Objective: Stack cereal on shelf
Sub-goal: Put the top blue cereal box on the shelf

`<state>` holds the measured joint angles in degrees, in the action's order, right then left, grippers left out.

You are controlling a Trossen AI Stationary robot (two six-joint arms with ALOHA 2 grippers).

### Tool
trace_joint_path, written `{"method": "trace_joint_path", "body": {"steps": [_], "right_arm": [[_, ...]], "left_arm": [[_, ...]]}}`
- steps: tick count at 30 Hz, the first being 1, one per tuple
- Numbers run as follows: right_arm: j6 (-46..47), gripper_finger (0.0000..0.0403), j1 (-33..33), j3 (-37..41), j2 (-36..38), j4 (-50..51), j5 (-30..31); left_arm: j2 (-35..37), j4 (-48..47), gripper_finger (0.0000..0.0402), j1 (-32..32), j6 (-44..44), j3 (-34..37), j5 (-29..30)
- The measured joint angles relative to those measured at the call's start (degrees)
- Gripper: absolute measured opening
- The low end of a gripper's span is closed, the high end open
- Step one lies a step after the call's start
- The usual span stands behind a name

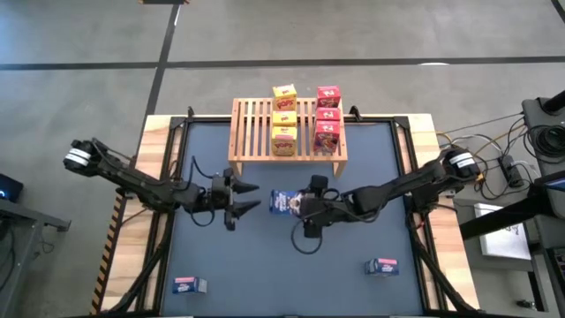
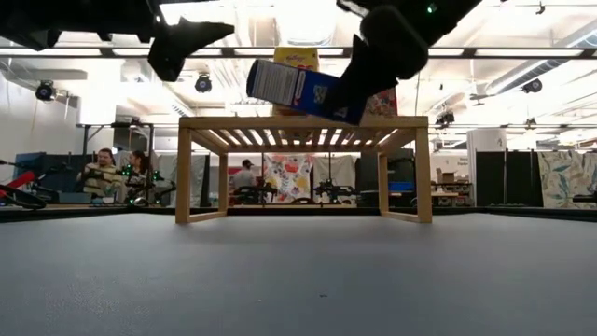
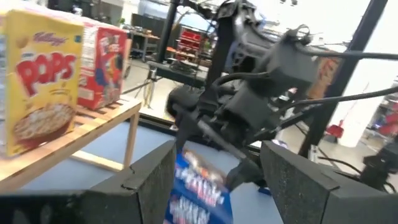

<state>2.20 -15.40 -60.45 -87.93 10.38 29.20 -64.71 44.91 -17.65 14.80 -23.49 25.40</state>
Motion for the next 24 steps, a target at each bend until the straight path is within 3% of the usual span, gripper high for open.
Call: {"method": "trace_joint_path", "body": {"steps": [5,10,24], "right_arm": [[0.2,0.0325,-0.5,0.0,1.8,0.1,6.6],[0.2,0.0325,-0.8,0.0,3.4,0.1,9.6],[1.2,0.0325,-0.9,0.0,6.5,3.5,9.9]], "left_arm": [[-1.6,0.1,0.0219,0.0,1.2,0.1,1.2],[-3.6,2.2,0.0219,0.0,2.4,-0.2,1.2],[-4.1,3.1,0.0227,0.0,4.3,-0.2,1.6]]}}
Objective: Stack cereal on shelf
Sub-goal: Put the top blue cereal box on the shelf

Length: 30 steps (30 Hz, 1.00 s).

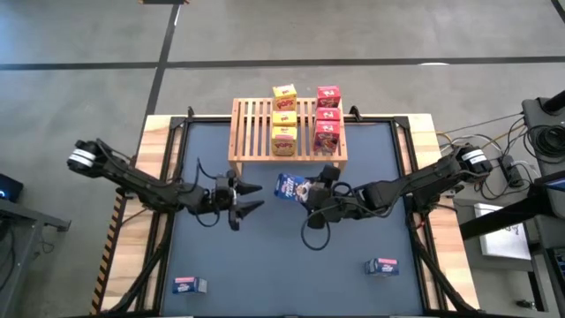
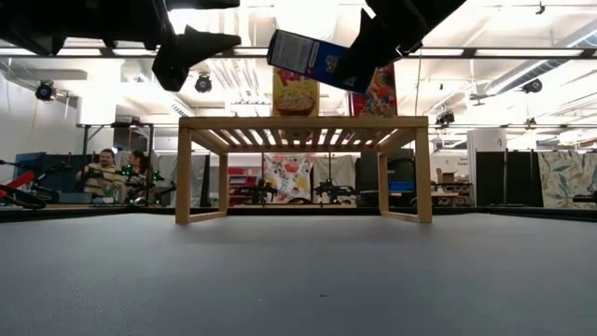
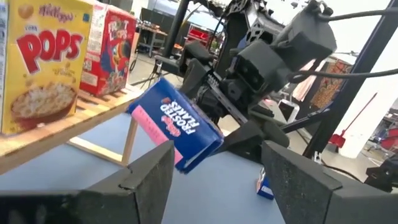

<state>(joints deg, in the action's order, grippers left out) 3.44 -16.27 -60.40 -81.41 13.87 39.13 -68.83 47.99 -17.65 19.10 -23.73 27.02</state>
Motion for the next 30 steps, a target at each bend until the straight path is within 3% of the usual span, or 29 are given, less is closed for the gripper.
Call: {"method": "trace_joint_path", "body": {"steps": [7,16,30], "right_arm": [[-0.4,0.0325,0.0,0.0,0.2,-0.7,0.0],[-0.5,0.0325,0.0,0.0,1.1,-0.8,0.1],[-0.4,0.0325,0.0,0.0,3.3,-0.9,0.1]], "left_arm": [[-3.8,2.7,0.0274,0.0,0.5,0.0,5.2],[-5.4,4.8,0.0326,0.0,1.7,-2.0,5.5],[-5.3,4.4,0.0336,-0.1,4.5,-2.8,5.1]]}}
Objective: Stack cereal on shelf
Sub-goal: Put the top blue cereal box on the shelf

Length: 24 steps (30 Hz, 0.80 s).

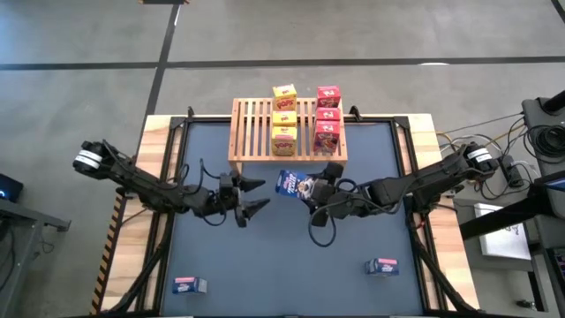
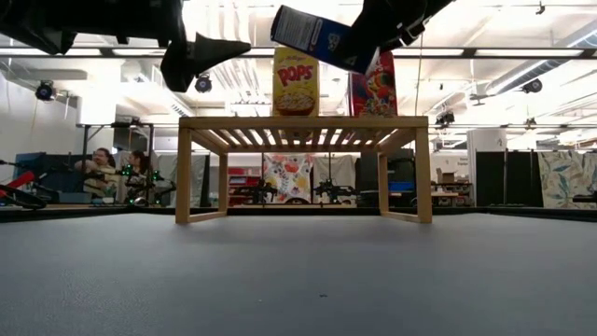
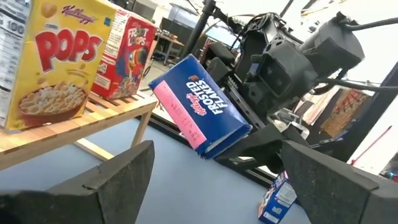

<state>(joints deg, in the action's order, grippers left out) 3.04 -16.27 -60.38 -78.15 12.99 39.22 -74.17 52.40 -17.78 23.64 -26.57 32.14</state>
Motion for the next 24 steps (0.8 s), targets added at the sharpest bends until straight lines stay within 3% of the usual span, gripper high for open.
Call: {"method": "trace_joint_path", "body": {"steps": [10,17,24], "right_arm": [[0.1,0.0325,0.0,0.0,0.0,-0.1,0.0],[-0.1,0.0325,0.0,0.1,0.0,-1.4,0.0],[-0.7,0.0325,0.0,0.1,0.0,-3.1,1.5]], "left_arm": [[-2.2,2.0,0.0336,-1.3,0.8,0.0,-1.4],[-8.3,8.8,0.0336,-2.8,1.1,-0.2,-1.6],[-14.8,12.8,0.0336,-3.1,0.9,-4.8,-1.2]]}}
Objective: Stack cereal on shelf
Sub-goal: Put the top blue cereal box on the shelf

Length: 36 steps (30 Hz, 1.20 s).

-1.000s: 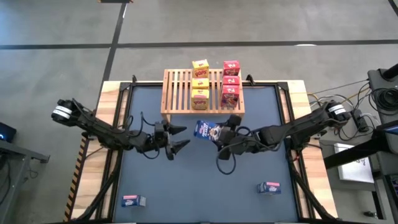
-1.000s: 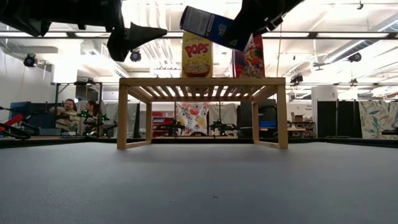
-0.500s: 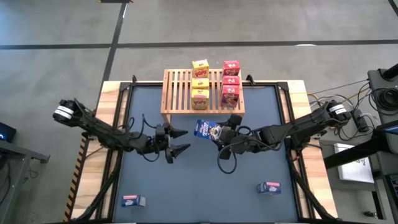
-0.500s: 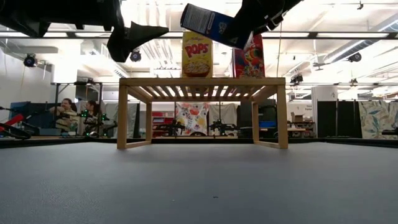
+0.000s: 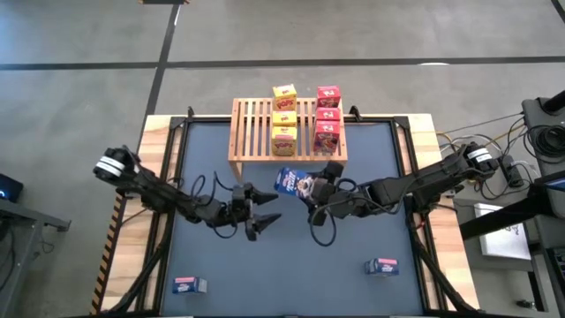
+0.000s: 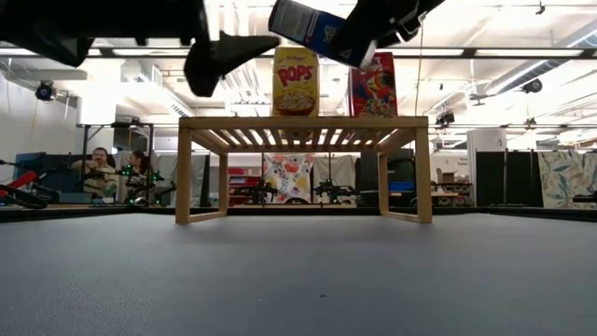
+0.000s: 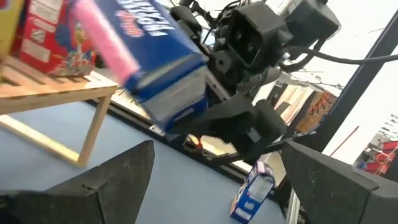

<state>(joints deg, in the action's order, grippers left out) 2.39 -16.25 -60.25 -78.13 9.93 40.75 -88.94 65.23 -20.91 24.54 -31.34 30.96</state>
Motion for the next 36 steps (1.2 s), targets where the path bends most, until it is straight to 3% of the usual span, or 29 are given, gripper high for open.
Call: {"method": "trace_joint_path", "body": {"steps": [4,9,21,36], "right_arm": [[1.2,0.0325,0.0,0.3,-0.1,0.0,0.1],[2.1,0.0325,0.0,0.3,-1.2,-0.1,1.3],[3.3,0.0325,0.0,0.4,-3.0,-1.7,6.3],[5.6,0.0325,0.0,0.7,-3.0,-2.1,7.4]], "left_arm": [[-3.1,0.1,0.0336,0.1,-1.1,-3.7,0.7],[-5.1,-0.3,0.0336,0.1,-1.9,-6.5,6.0],[-5.2,-0.7,0.0336,0.2,5.5,-4.6,20.7],[-10.8,4.3,0.0336,0.1,0.1,-9.5,21.0]]}}
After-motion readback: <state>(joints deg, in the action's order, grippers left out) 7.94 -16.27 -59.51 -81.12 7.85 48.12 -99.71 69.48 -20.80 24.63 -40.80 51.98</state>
